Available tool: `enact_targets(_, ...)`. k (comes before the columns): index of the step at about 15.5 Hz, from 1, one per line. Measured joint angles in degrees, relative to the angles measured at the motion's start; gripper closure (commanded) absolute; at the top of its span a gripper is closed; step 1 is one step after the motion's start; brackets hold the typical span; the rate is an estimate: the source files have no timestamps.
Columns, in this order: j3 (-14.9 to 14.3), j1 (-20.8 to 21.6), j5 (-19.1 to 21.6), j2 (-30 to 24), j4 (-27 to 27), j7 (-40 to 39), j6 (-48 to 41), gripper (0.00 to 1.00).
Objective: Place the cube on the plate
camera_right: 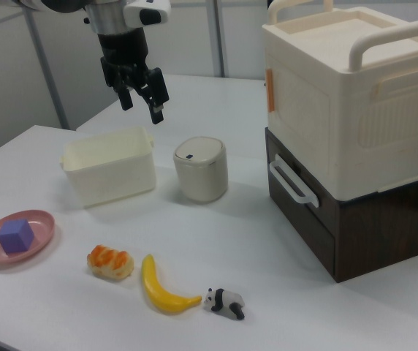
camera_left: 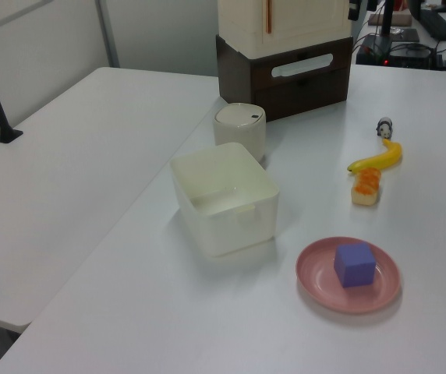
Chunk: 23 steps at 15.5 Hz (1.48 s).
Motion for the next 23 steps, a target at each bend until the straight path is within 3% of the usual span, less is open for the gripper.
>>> enact_targets(10, 0.0, -0.3, -0.5, 1.6, 1.7, 1.7, 0.4, 0.00)
enact_targets(14, 0.0, -1.2, -0.5, 1.6, 1.8, -2.2, -1.2, 0.00)
enact_targets(23, 1.3, -1.0, -0.6, 1.7, 1.8, -2.3, -2.9, 0.00)
